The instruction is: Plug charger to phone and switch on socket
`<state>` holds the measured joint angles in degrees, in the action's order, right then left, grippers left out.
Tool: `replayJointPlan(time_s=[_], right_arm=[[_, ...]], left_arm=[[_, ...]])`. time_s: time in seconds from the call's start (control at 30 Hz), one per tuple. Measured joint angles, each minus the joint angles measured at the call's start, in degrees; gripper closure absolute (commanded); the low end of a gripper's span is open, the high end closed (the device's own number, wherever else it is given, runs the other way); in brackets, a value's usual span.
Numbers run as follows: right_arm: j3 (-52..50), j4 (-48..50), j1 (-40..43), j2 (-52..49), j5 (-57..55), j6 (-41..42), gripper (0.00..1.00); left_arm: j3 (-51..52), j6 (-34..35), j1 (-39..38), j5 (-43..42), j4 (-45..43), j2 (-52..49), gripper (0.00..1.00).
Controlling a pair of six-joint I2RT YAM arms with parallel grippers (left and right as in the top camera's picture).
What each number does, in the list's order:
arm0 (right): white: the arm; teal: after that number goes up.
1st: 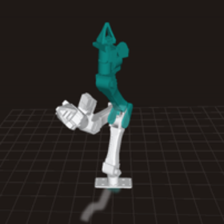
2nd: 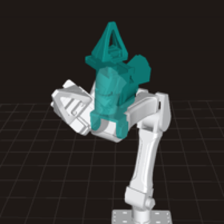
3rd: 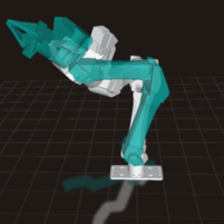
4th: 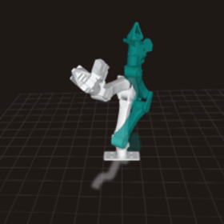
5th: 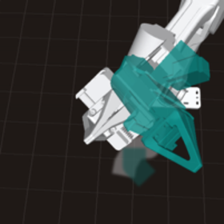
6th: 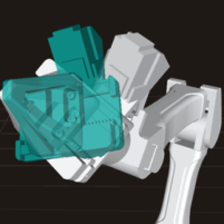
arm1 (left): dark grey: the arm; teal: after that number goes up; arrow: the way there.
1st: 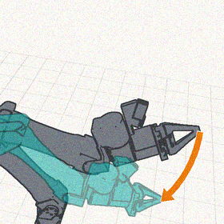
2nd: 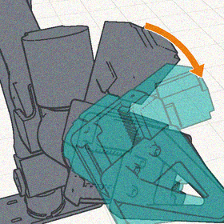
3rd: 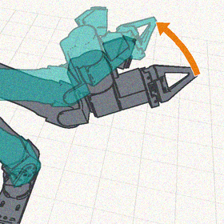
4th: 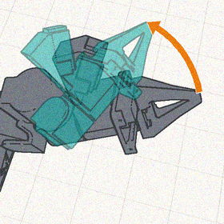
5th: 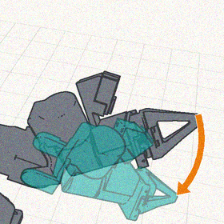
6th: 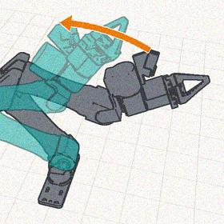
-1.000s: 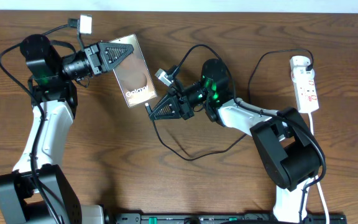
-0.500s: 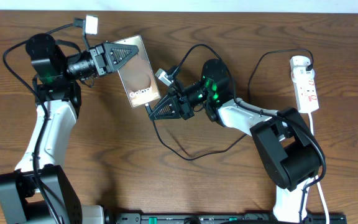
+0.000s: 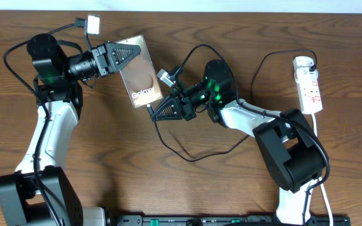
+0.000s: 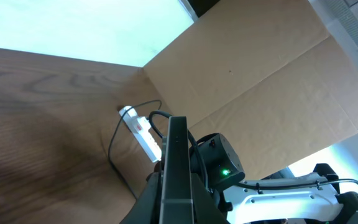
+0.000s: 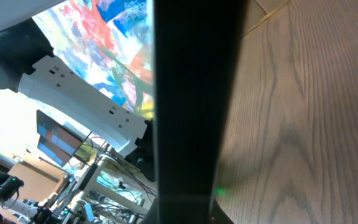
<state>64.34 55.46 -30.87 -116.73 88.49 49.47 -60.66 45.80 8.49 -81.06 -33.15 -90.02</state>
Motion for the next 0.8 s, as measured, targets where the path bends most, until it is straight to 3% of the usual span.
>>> replayJointPlan(time_s=[0.8], right_arm=[[0.0,0.0,0.4,0.0,0.2,0.0,0.99]], left_arm=[[0.0,-1.0,0.0,-1.0,0.0,0.0,0.92]])
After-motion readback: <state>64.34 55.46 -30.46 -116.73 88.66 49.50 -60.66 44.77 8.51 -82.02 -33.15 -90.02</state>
